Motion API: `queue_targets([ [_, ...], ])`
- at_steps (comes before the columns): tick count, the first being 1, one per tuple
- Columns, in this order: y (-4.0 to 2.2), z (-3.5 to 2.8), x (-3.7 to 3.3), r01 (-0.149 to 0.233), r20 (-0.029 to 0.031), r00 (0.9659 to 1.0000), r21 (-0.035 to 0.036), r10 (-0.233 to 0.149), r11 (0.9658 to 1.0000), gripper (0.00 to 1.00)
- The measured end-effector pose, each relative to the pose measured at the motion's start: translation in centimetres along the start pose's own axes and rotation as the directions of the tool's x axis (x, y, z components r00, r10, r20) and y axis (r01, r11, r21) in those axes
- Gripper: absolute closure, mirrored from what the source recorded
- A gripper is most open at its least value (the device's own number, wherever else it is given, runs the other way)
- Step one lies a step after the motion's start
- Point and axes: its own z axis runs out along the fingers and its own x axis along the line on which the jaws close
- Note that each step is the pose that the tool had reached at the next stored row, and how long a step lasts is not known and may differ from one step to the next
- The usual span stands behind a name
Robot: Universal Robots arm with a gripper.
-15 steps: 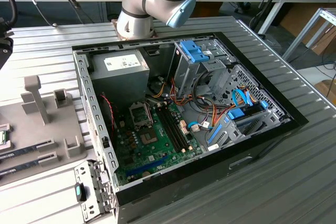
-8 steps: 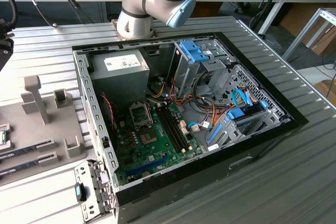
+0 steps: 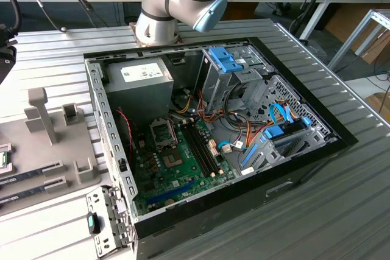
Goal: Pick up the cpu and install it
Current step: 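Reach for the cpu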
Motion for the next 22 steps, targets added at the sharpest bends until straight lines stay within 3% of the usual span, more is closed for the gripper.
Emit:
queue_targets([
  [22,-0.02,0.41,0.01,0.000,0.0000,1.0000,0.0000,0.000,1.0000,0.89],
])
